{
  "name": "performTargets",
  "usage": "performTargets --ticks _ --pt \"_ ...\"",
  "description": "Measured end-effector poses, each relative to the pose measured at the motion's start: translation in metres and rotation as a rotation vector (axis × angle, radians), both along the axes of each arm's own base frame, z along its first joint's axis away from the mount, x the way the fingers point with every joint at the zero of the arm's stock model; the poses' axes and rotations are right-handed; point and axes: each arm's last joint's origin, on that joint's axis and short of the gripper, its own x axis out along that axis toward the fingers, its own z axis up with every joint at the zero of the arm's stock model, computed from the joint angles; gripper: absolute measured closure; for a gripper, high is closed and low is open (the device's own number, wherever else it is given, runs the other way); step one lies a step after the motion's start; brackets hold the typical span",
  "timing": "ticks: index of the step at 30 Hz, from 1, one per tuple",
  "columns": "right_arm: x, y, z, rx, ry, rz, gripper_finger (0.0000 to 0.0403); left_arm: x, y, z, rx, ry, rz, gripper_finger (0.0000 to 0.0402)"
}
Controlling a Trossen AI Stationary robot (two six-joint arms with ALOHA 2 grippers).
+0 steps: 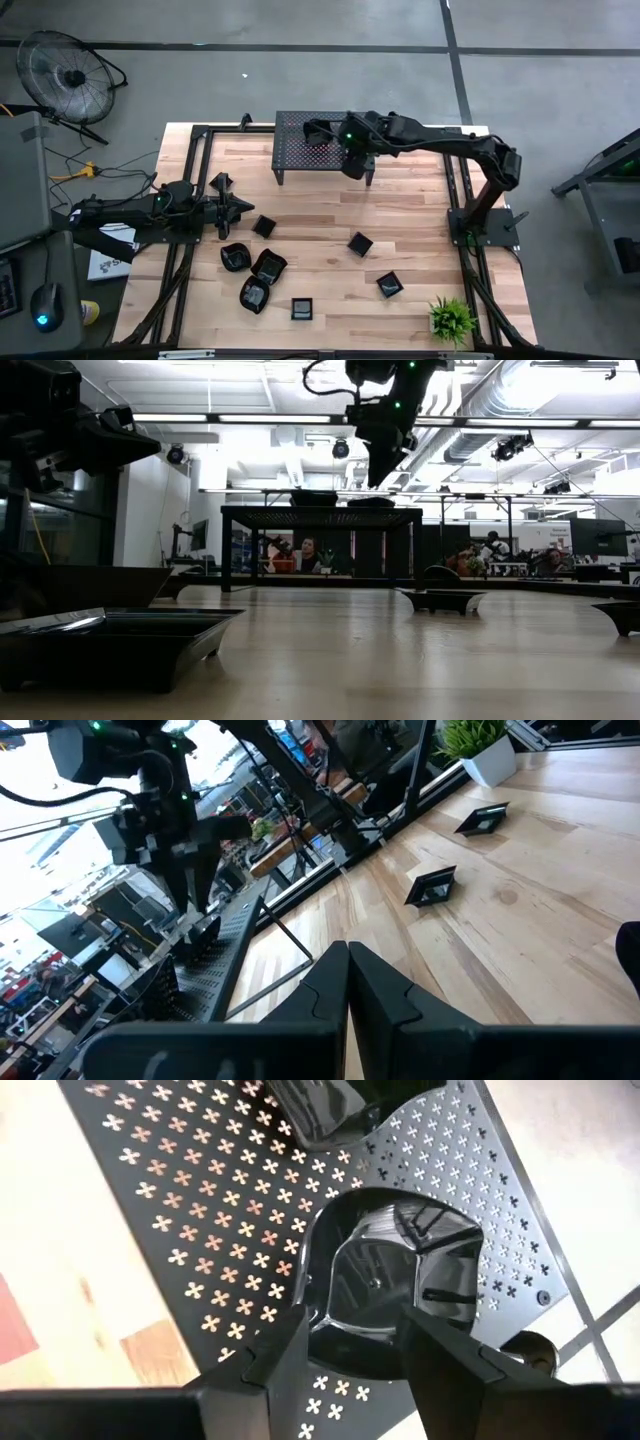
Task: Pick & Place Mini shaped plates
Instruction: Put the square plate on the shelf
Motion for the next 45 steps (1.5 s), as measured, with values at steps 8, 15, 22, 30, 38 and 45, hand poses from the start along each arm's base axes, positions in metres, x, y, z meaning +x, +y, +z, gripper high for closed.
performTargets --ticks 8,15,22,30,38,45 --pt "-0.012 0.032 0.018 0.048 -0.003 0.094 0.0254 0.000 0.000 0.000 0.000 0.000 0.000 0.0399" --pt "-0.031 0.057 0.026 0.271 -0.032 0.045 0.0261 0.000 0.000 0.000 0.000 0.000 0.000 0.0399" --pt "-0.067 0.089 -0.003 0.475 -0.104 -0.031 0.0263 0.000 0.000 0.000 0.000 0.000 0.000 0.0399" --pt "-0.109 0.131 -0.039 0.693 -0.122 -0.198 0.0263 0.000 0.000 0.000 0.000 0.000 0.000 0.0399" --pt "-0.128 0.170 -0.069 0.857 -0.003 -0.338 0.0263 0.000 0.000 0.000 0.000 0.000 0.000 0.0399" --pt "-0.123 0.201 -0.086 0.944 0.067 -0.389 0.0263 0.000 0.000 0.000 0.000 0.000 0.000 0.0399"
